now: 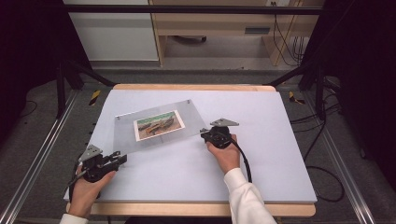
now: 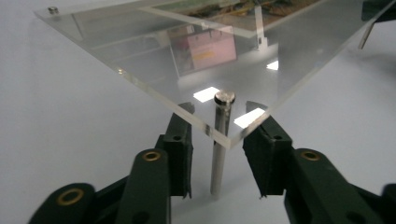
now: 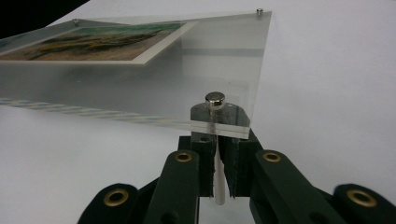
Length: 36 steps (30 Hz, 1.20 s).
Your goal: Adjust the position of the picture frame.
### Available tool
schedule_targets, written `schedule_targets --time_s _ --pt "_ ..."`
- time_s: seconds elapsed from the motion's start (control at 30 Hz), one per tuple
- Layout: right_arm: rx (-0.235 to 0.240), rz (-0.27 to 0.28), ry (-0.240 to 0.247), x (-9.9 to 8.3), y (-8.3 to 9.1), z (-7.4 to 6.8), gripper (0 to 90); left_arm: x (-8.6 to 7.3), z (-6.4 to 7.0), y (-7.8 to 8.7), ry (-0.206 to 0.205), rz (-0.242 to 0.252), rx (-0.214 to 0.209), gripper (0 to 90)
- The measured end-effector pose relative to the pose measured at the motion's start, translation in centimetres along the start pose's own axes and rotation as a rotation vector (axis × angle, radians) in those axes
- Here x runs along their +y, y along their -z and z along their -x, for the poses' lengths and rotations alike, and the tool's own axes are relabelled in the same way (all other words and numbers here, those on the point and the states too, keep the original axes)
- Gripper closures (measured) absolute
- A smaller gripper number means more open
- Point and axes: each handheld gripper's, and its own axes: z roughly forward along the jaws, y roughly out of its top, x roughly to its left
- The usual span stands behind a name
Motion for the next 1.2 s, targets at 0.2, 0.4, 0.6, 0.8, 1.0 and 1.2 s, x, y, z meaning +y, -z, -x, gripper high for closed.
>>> schedule_targets --time_s 0.2,0.4,0.6,0.8,1.0,1.2 --pt "0.005 0.003 -0.008 0.08 0.02 0.05 83.6 0.08 0.17 0.18 0.019 0.032 0.005 71.4" --pt "0.012 0.012 0.001 0.08 0.01 0.04 83.7 0.18 -0.03 0.54 0.046 0.068 0.011 83.8" --pt "0.012 0.037 0.022 -0.04 -0.17 -0.24 82.3 0.20 -0.42 0.58 0.068 0.081 0.003 84.1" --pt "0.004 0.076 0.032 0.05 -0.49 -0.12 80.9 0.30 -0.36 0.68 0.069 0.089 -0.002 84.1" --pt "0.003 0.080 0.037 0.08 -0.54 -0.24 84.5 0.34 -0.42 0.63 0.072 0.089 -0.007 83.4" --pt "0.005 0.072 0.038 0.50 -0.42 -0.29 84.7 0.69 -0.35 0.02 0.056 0.101 0.011 73.6"
